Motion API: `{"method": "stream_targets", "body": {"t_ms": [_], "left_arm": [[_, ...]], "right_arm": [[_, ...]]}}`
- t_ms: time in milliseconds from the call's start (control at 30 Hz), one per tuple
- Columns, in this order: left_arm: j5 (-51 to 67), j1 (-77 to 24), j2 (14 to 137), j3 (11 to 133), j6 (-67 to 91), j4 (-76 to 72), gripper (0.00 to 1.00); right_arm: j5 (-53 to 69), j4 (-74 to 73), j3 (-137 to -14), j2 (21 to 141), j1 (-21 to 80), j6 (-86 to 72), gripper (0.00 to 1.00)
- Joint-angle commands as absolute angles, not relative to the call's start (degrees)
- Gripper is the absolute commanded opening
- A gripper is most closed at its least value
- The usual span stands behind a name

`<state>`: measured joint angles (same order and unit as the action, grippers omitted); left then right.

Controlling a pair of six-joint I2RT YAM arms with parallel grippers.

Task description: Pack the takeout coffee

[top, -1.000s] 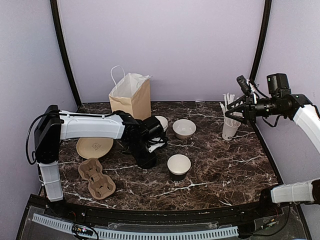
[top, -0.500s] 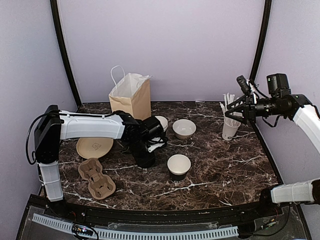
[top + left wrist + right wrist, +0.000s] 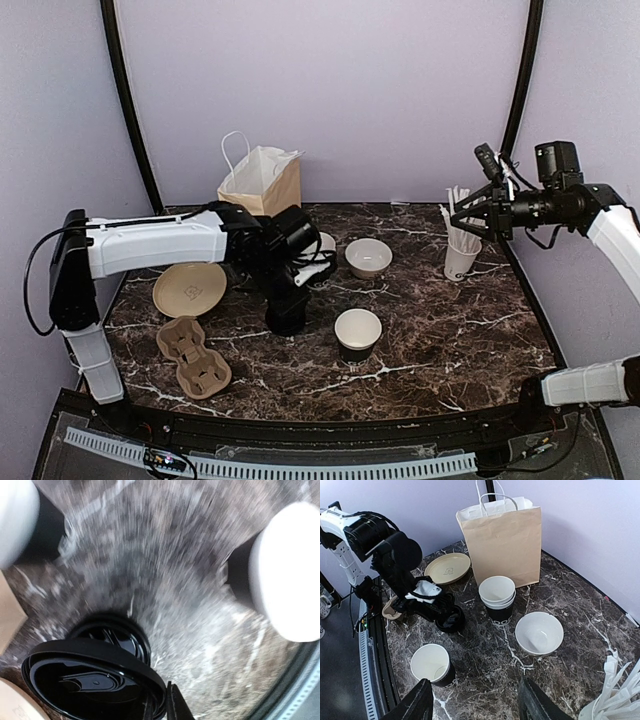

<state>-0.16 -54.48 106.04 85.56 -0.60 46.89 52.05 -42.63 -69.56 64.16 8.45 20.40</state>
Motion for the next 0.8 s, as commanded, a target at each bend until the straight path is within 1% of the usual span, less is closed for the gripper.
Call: {"method": "stream_targets", "body": {"t_ms": [0, 67, 167, 267, 400, 467, 533, 667, 700, 767], "left_arm": [[6.0, -54.1, 95.4, 92.3, 1.9, 44.6, 0.12], [8.3, -54.1, 93.1, 93.8, 2.5, 41.5, 0.11], [11.7, -54.1, 89.1, 92.8, 3.1, 34.3, 0.11], [15.1, -54.1, 82.9, 86.3, 3.8, 20.7, 0.13], [22.4, -54.1, 77.9, 79.1, 5.7, 7.1, 0.15], [24.3, -54.0, 76.9, 77.2, 6.8, 3.4, 0.16], [25.5, -54.0, 76.7, 76.5, 7.6, 1.5, 0.16], [27.7, -54.0, 77.4, 76.3, 9.2, 0.2, 0.16], [27.7, -54.0, 77.7, 76.4, 9.3, -1.1, 0.15], [28.0, -54.1, 78.0, 76.4, 9.6, -1.8, 0.15]], "right_arm": [[55.0, -37.0, -72.9, 65.9, 8.5, 15.7, 0.58], [57.2, -34.2, -73.5, 67.3, 9.6, 12.4, 0.59], [58.7, -29.5, -74.2, 69.9, 13.1, 5.5, 0.68], [60.4, -25.7, -74.8, 72.1, 17.9, -0.3, 0.78], [66.0, -13.3, -74.7, 77.0, 23.3, -17.0, 0.83], [66.9, -9.1, -75.7, 79.2, 25.5, -21.7, 0.85], [67.1, -8.1, -77.7, 81.3, 27.8, -23.1, 0.87], [67.9, -2.1, -80.6, 85.2, 31.6, -29.6, 0.95], [68.0, -1.7, -81.3, 86.1, 32.3, -30.6, 0.97], [68.3, -1.2, -82.5, 87.6, 33.7, -31.7, 0.99]]}}
